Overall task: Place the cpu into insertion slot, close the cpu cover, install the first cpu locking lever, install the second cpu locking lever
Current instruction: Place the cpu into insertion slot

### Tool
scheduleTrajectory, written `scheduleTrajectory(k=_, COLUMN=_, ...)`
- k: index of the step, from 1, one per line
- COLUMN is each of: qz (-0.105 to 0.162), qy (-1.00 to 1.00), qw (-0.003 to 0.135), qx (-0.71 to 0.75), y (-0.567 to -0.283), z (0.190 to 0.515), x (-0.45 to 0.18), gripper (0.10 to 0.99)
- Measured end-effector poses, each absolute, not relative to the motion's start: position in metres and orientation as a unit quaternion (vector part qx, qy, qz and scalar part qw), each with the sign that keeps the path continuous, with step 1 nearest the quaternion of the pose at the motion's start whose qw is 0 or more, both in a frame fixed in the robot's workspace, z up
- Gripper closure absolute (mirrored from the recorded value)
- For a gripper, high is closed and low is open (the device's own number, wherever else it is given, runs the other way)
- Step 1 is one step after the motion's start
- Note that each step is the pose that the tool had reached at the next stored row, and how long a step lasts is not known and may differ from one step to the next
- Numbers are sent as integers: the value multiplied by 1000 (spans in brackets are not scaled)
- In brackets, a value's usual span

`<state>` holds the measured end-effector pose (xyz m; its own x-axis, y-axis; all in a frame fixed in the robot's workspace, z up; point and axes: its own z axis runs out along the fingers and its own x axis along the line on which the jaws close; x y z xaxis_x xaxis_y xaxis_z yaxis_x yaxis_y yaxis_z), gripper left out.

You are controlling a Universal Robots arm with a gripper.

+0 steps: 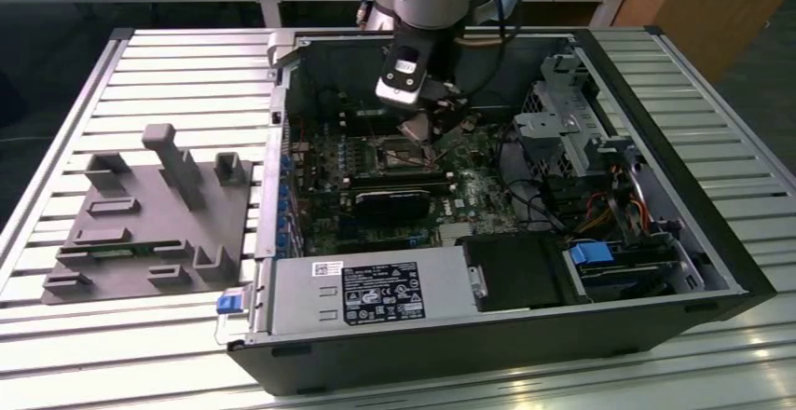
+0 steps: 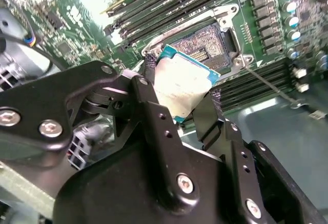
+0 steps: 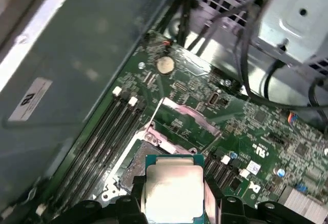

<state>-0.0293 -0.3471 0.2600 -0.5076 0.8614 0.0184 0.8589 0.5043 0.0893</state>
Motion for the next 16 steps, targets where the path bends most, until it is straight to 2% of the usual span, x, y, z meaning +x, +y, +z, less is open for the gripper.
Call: scheduleTrajectory(k=16, qz=41, qy=786, qw=20, qx=616, y=-347, z=252, x=-29, gripper=553)
